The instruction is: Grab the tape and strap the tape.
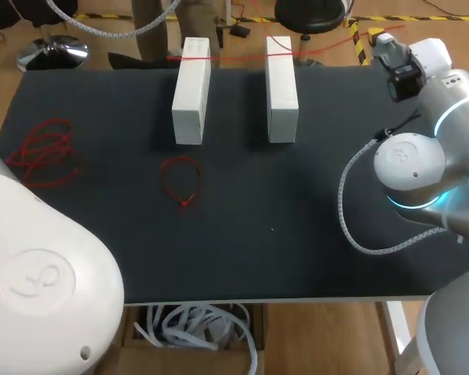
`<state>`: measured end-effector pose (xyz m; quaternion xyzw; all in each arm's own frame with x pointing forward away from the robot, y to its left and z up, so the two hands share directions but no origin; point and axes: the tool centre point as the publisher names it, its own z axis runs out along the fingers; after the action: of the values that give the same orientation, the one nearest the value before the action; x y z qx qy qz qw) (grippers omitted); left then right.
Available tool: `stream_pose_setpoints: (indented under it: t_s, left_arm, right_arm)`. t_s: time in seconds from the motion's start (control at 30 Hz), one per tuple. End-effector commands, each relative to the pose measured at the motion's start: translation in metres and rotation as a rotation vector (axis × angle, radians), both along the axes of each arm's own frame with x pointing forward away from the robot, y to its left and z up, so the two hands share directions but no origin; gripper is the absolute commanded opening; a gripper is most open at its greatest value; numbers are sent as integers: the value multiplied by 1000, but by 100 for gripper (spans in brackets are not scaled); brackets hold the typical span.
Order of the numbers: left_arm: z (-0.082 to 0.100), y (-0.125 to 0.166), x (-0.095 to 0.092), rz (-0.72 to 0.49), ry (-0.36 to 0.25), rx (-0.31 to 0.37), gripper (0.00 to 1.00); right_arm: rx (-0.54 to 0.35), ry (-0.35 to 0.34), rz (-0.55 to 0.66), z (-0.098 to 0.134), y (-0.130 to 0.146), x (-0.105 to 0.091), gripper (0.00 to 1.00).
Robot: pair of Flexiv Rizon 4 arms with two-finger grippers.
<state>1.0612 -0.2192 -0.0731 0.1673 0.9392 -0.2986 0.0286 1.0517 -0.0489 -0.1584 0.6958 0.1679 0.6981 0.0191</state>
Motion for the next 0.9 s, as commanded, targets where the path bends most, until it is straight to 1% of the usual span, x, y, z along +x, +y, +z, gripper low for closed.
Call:
stream_pose_setpoints:
  t_s: [0.03, 0.23, 0.27, 0.3, 0.33, 0.37, 0.4, 0.43, 0.47, 0.57, 0.67, 0.83, 0.9]
  left_arm:
    - [2, -1, -1, 1, -1, 9, 0]
    - [2, -1, -1, 1, -1, 9, 0]
    - [2, -6, -1, -24, 15, 43, 0]
    - [2, -11, 0, -33, 18, 66, 0]
    - [3, -16, 1, -45, 37, 107, 0]
    - [3, -19, 2, -50, 44, 137, 0]
    - [5, -22, 4, -45, 47, 146, 0]
    - [7, -25, 5, -51, 64, 179, 0]
    - [8, -28, 6, -63, 68, 209, 0]
    - [11, -36, 8, -69, 86, 258, 0]
    - [11, -39, 9, -63, 94, 269, 0]
    - [5, -41, 8, -36, 126, 265, 0]
    - [3, -41, 7, -23, 121, 272, 0]
  right_arm:
    - [0, 0, 4, 0, -1, 0, 0]
    - [0, 0, 4, 0, -1, 0, 0]
    - [0, 0, 4, 0, -1, 0, 0]
    - [0, 0, 4, 0, -1, 0, 0]
    - [0, 0, 4, 0, -1, 0, 0]
    - [0, 0, 4, 0, -1, 0, 0]
    - [0, 0, 4, 0, -1, 0, 0]
    - [0, 0, 4, 0, -1, 0, 0]
    - [0, 0, 4, 0, -1, 0, 0]
    - [0, 0, 4, 0, -1, 0, 0]
    - [0, 0, 4, 0, -1, 0, 0]
    - [0, 0, 4, 0, -1, 0, 0]
    - [0, 0, 4, 0, -1, 0, 0]
